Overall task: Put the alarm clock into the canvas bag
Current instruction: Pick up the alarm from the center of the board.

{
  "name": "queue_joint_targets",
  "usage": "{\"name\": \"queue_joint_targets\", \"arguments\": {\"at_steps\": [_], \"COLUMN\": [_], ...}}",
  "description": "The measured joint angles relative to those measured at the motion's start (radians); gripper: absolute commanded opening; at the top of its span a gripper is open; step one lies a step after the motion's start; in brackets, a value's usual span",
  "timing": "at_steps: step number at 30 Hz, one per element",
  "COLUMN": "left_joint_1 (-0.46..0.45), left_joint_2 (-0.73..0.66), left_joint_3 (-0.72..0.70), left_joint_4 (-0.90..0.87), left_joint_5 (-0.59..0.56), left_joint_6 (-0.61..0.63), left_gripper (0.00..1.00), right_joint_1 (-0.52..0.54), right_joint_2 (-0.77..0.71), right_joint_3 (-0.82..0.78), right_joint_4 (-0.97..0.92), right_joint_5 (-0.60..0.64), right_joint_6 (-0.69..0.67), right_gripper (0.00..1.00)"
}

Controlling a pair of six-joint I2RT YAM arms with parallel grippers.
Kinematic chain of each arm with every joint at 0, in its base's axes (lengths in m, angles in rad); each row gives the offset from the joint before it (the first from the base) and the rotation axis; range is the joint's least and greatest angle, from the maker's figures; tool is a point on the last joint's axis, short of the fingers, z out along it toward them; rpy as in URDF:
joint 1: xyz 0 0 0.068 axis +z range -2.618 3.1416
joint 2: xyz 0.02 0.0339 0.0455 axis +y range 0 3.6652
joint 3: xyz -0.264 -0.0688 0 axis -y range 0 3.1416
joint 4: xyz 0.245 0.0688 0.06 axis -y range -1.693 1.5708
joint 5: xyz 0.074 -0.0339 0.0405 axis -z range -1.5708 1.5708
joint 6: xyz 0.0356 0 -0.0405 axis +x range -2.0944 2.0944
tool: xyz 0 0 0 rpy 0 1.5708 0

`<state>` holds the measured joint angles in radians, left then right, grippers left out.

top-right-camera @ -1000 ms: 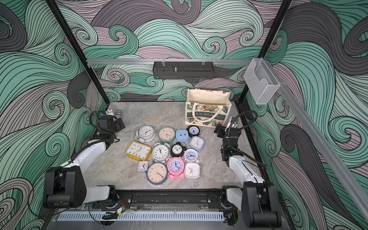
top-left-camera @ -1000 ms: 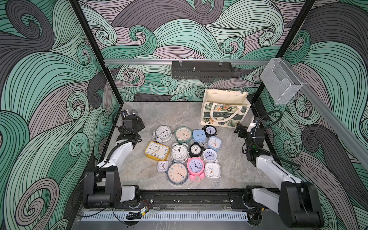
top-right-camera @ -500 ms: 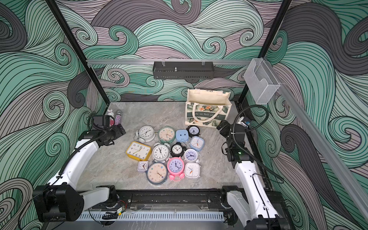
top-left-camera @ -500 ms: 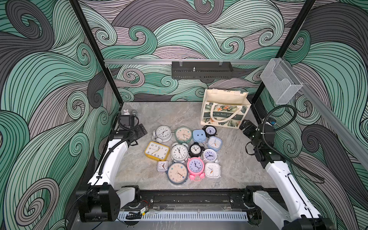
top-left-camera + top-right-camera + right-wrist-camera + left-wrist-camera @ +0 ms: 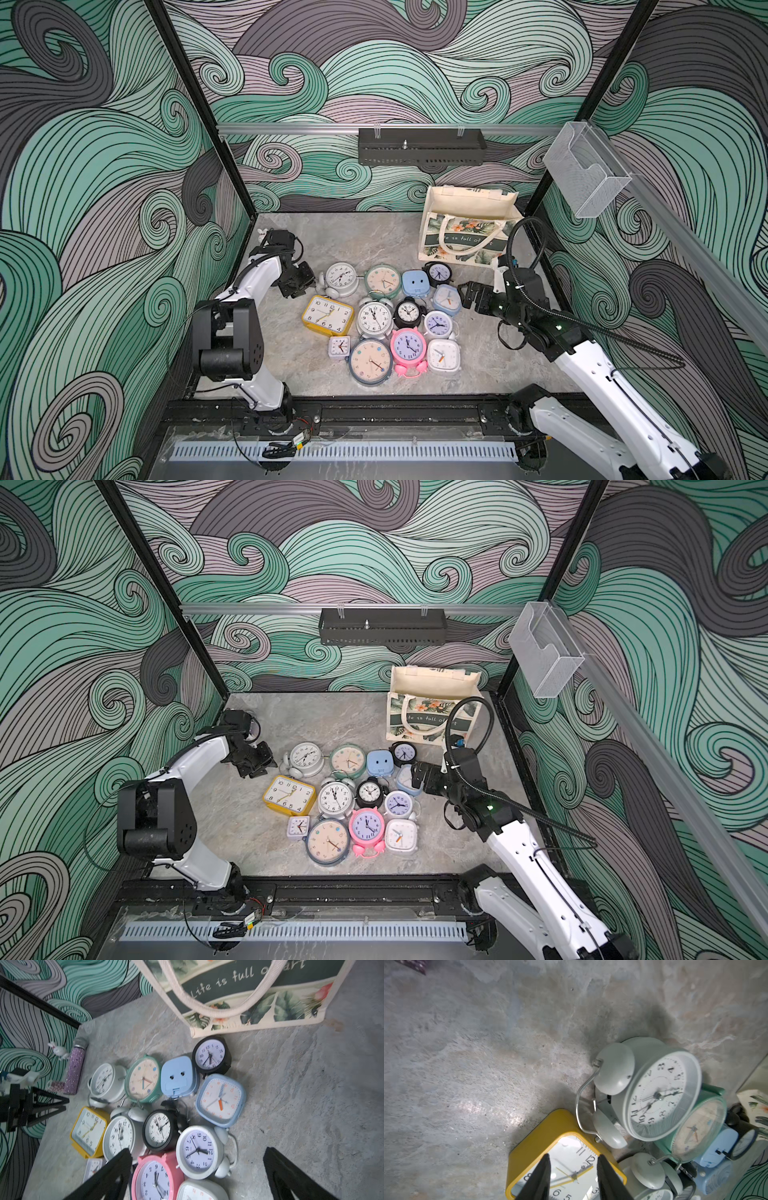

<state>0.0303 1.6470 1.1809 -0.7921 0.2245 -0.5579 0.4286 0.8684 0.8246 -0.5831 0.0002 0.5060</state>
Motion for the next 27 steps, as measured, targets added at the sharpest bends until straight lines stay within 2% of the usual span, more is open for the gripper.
{"name": "queue_joint_targets", "arguments": {"at_steps": [9,23,27], "left_joint_1": [0.000,0.000,0.000], "left_joint_2": [0.078,0.198,0.220], "left_joint_3": [-0.001,0.026,0.043], "left_joint_4": [0.028,0.065,0.072], "left_joint_5": [0.012,0.031,0.032], "left_joint_6": [-0.013,-0.022,-0.026], "left_gripper": [0.39,0.38,0.34], "right_joint_1": [0.024,0.033,0.035], "right_joint_2": [0.089,0.140,0.156], "right_joint_3": [0.027,0.035,0.035], "right_joint_4": [0.022,0.077,0.098], "right_joint_5": [-0.073,-0.133,-0.151], "right_joint_6": [-0.031,-0.053,-0.053], "right_gripper": [0.99,0.99,0.99]}}
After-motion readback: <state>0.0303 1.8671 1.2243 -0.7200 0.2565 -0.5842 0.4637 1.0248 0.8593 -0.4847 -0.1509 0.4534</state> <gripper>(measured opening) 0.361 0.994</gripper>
